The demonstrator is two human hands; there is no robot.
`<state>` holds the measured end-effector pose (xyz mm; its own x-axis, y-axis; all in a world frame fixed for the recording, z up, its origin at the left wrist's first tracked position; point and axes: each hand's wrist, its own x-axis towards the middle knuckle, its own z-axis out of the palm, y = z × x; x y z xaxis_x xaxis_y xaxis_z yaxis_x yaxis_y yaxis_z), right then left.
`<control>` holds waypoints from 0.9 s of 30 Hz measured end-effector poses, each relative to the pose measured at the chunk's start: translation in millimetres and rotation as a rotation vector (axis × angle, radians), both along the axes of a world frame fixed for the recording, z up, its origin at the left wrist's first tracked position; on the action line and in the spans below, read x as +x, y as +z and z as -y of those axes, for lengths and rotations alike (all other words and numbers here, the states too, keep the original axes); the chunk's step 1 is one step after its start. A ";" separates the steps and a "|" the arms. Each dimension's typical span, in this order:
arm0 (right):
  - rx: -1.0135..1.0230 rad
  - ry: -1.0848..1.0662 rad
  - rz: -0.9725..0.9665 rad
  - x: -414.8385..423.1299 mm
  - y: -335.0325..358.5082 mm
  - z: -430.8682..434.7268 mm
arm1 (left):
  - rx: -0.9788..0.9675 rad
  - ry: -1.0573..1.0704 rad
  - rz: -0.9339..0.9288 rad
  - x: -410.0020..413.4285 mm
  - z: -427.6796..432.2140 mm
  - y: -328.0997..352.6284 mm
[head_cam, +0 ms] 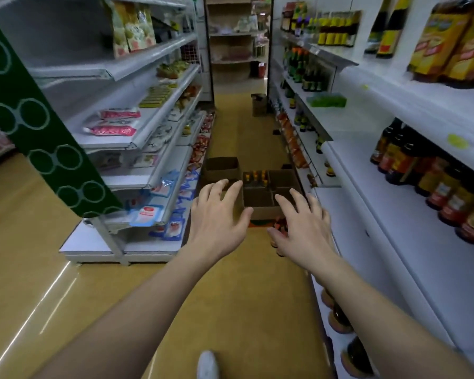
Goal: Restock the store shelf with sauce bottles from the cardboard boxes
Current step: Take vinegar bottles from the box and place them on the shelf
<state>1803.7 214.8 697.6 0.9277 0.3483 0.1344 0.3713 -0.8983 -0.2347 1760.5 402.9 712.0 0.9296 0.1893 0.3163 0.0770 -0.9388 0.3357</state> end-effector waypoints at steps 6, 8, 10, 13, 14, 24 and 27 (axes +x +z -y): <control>-0.039 -0.035 -0.011 127.0 -22.7 -73.9 | 0.000 -0.073 -0.015 135.8 -73.0 -32.0; -0.045 -0.063 -0.038 167.8 -22.8 -99.9 | -0.008 -0.091 -0.052 180.1 -97.9 -35.3; -0.048 -0.087 -0.074 206.0 -22.3 -124.8 | -0.009 -0.119 -0.089 222.8 -121.5 -37.5; -0.044 -0.103 -0.103 259.6 -23.1 -156.8 | -0.018 -0.136 -0.104 284.7 -153.4 -41.1; -0.038 -0.110 -0.115 276.8 -25.3 -165.9 | -0.025 -0.137 -0.109 303.4 -162.1 -43.5; 0.037 -0.152 -0.208 487.1 -93.1 -230.8 | -0.098 -0.092 -0.171 502.8 -223.0 -101.8; 0.048 -0.155 -0.252 571.3 -121.3 -243.4 | -0.137 -0.049 -0.226 579.2 -231.9 -124.4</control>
